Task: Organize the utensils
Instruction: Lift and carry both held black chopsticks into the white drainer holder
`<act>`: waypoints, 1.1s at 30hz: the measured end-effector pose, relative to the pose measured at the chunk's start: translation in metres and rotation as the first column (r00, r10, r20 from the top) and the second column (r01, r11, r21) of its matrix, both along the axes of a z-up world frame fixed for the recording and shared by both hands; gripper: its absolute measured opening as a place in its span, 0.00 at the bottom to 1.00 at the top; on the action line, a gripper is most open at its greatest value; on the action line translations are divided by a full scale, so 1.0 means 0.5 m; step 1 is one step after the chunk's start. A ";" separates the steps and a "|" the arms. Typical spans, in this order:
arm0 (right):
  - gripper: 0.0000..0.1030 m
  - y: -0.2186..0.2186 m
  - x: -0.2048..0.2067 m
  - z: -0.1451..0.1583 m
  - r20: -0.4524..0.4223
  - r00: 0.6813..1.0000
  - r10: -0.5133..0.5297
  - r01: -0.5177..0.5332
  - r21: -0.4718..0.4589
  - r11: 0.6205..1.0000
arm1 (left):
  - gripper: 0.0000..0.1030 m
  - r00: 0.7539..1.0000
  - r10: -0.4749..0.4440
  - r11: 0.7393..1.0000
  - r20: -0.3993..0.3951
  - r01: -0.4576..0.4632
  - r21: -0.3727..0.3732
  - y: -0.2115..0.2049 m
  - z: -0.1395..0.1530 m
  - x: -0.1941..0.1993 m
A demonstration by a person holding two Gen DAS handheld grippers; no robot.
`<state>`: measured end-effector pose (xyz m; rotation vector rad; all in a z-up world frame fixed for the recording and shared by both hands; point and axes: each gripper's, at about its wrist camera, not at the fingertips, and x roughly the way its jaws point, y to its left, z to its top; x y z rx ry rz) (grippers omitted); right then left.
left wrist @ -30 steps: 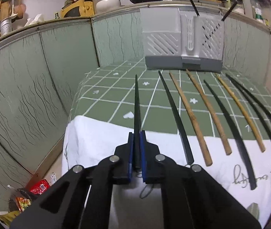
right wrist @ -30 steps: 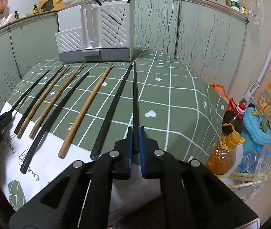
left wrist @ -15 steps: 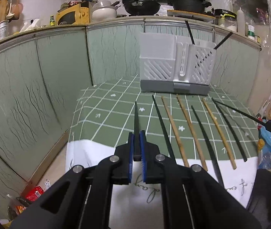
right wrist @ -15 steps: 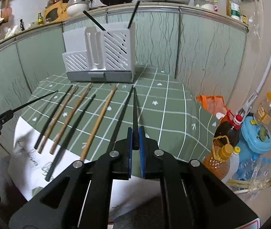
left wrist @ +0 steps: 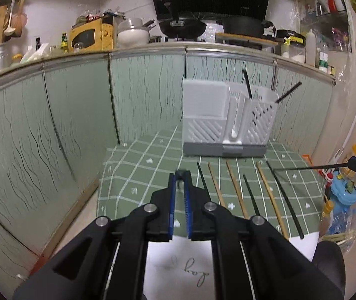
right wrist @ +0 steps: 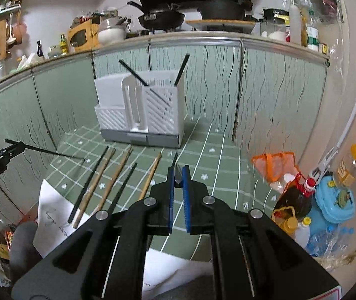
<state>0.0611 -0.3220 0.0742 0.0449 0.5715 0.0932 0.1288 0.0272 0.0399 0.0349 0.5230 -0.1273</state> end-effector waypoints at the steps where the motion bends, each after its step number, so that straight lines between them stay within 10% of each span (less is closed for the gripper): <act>1: 0.06 -0.002 0.002 0.009 0.006 1.000 0.000 0.000 0.001 1.000 | 0.08 1.000 -0.004 1.000 0.006 0.004 -0.002 0.003 0.011 0.002; 33: 0.06 -0.034 0.096 0.234 0.105 0.988 0.112 -0.116 0.030 0.993 | 0.07 0.978 -0.207 0.978 0.026 0.207 -0.012 -0.029 0.198 0.117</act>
